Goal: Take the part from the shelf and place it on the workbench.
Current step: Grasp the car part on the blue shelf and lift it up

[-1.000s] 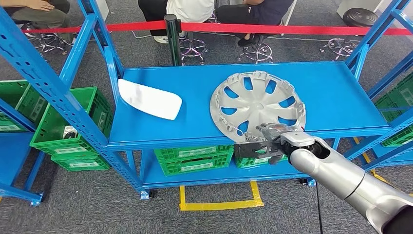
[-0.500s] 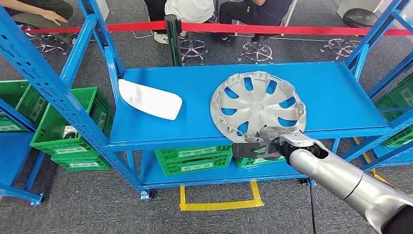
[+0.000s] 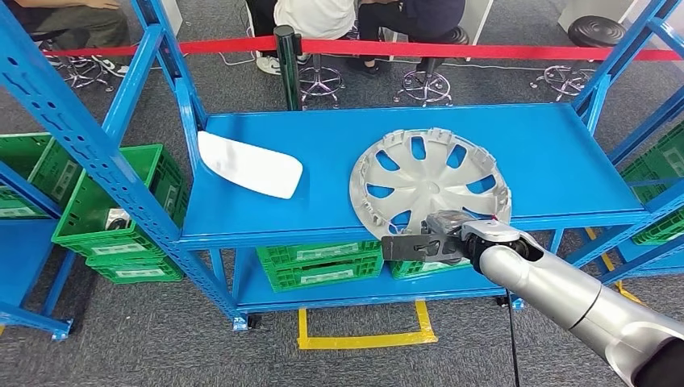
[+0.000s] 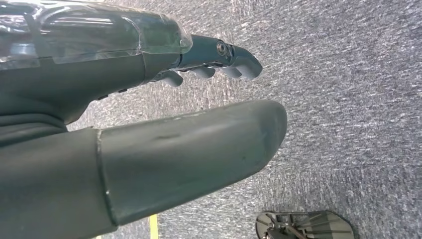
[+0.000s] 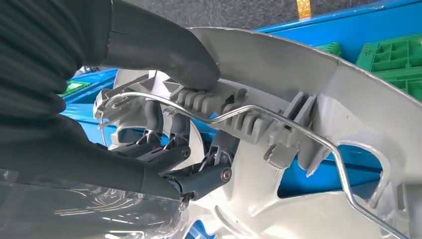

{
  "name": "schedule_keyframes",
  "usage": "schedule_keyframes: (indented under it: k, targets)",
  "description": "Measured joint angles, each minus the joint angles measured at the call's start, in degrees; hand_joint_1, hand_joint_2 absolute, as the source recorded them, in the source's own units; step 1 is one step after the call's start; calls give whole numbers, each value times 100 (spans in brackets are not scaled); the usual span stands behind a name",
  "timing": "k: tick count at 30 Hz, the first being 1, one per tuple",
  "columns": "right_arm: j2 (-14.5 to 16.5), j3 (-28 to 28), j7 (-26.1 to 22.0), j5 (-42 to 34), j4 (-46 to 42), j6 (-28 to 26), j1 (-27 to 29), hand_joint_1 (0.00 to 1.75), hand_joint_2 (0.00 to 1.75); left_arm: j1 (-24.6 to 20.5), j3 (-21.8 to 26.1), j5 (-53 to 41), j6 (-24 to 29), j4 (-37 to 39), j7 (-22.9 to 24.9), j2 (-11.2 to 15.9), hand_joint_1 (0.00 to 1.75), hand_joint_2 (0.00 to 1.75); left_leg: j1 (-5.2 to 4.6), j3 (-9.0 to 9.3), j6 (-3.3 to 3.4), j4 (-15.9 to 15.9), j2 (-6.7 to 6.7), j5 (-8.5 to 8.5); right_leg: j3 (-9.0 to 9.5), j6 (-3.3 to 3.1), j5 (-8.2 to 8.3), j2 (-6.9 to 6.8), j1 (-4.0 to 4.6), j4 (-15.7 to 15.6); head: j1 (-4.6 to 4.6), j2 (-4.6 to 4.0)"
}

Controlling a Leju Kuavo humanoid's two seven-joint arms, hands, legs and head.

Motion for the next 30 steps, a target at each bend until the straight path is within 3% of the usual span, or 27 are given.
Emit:
schedule_keyframes:
  k: [13,15,17,23,26,30]
  targets:
    - [-67,73,-53,-5,-71,-194,25,175,175,0,15,7,15,0,-21,1,0,0,0,13,0,0,-3,0,16,1,-1,-1,0,-1,-1,0]
    - [-84,76,-237,-67,-119,-669,100,175,175,0,55,8,27,0,-31,1,0,0,0,12,0,0,-2,0,17,1,-1,-2,0,0,-1,0]
    - [-86,-5,-628,-276,-202,-1493,238,175,175,1,108,11,50,0,-34,1,0,0,0,9,0,0,1,0,16,1,-1,-2,0,0,1,0]
    - [29,-915,-2449,-1674,-978,-3875,921,175,175,4,244,-7,127,0,-96,-5,0,0,3,2,0,0,3,0,16,3,-4,-23,2,1,-1,0]
    - [178,-1543,-3206,-2375,-1701,-4388,1339,175,175,5,287,-10,156,0,-197,-6,0,0,3,0,0,-1,4,-1,14,-1,-10,-33,3,1,-8,0]
    - [333,-2156,-3653,-2730,-2590,-4595,1702,175,175,6,333,-10,202,0,-372,-7,0,0,3,-1,0,-2,7,-2,13,-6,-15,-33,3,1,-8,0]
